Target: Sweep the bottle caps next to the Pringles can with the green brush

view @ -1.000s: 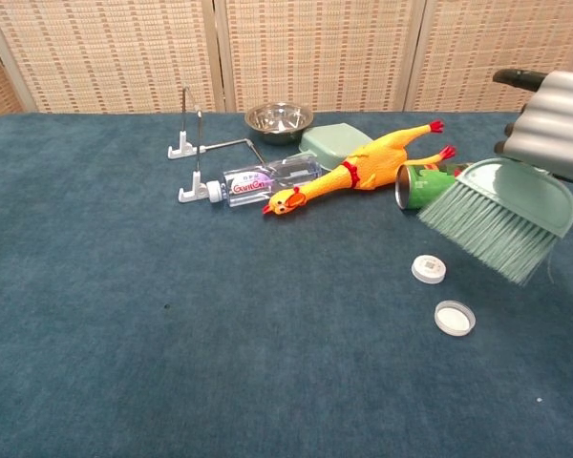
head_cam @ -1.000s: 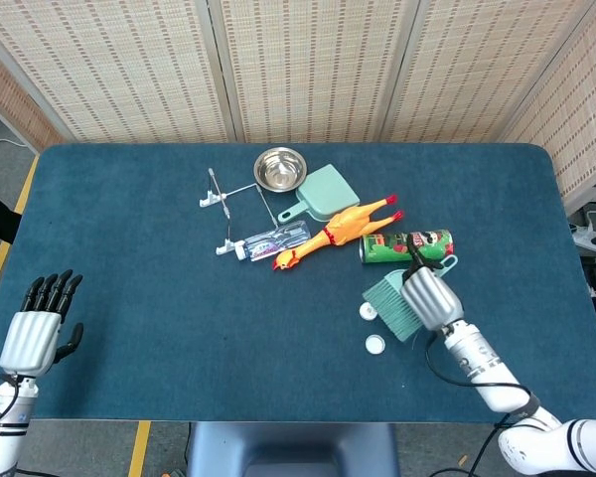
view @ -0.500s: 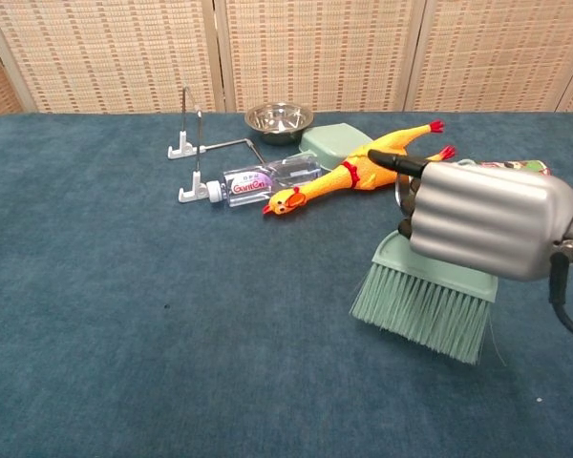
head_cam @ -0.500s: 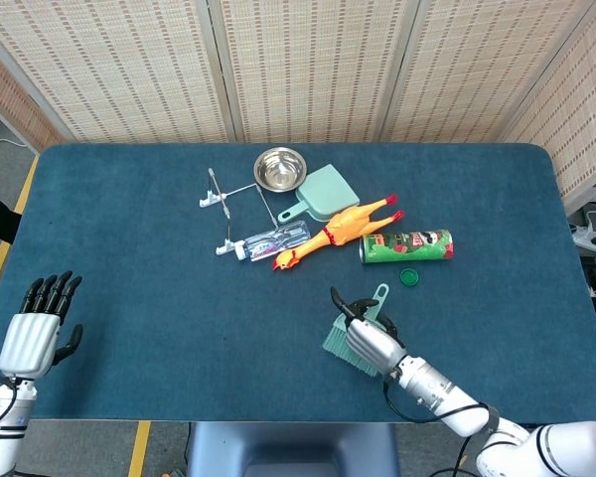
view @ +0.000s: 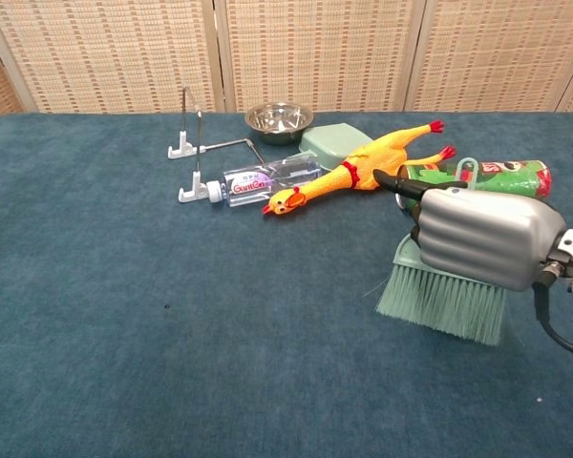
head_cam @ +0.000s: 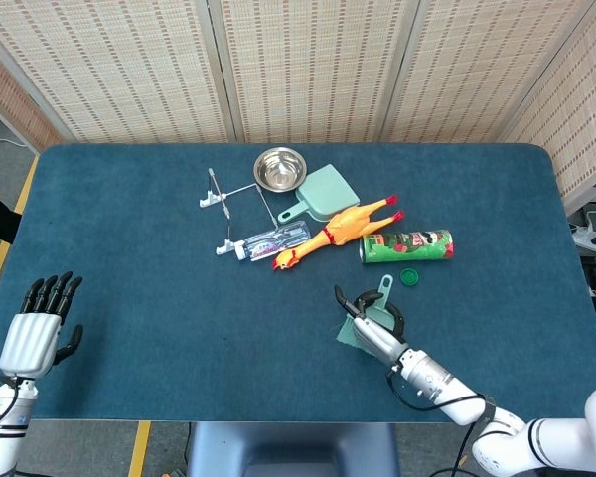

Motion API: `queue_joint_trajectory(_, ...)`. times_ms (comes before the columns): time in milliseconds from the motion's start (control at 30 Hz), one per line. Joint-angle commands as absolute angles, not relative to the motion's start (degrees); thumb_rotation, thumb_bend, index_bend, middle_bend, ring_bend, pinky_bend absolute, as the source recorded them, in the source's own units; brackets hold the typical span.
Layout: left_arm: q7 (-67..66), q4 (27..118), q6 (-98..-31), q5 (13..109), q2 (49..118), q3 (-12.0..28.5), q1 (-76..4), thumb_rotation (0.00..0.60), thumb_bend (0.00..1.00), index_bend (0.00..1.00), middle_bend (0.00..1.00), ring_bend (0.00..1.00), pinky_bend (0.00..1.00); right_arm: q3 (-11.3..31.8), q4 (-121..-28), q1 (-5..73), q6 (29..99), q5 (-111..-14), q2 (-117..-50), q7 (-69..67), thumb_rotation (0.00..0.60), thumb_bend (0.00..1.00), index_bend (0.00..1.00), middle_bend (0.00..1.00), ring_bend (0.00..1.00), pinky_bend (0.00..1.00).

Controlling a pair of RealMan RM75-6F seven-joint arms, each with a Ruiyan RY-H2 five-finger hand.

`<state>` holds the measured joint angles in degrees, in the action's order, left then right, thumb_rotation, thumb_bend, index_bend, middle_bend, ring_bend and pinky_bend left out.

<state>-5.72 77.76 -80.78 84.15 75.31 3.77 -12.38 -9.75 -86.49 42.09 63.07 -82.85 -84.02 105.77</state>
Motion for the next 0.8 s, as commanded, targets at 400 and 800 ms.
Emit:
queue_joint_trajectory(400,-6.3,78.3,-80.6,84.1,75.2,3.8,-12.5,0.6,0.45,0.0,0.0,0.0,0.07,-6.6,-76.7,39.5,61.7,-76.5,-87.2,109.8,0.6,0.52,0.88,0.84,0.53,0.05)
queue_joint_trajectory(800,-6.6,77.7,-79.9,83.9,75.6,3.7,-12.8,0.6,0.45,0.0,0.0,0.0,0.07,-5.7,-73.8,38.3,62.7,-74.6,-86.5,110.3,0.6,0.52,0.88,0.84,0.53,0.05)
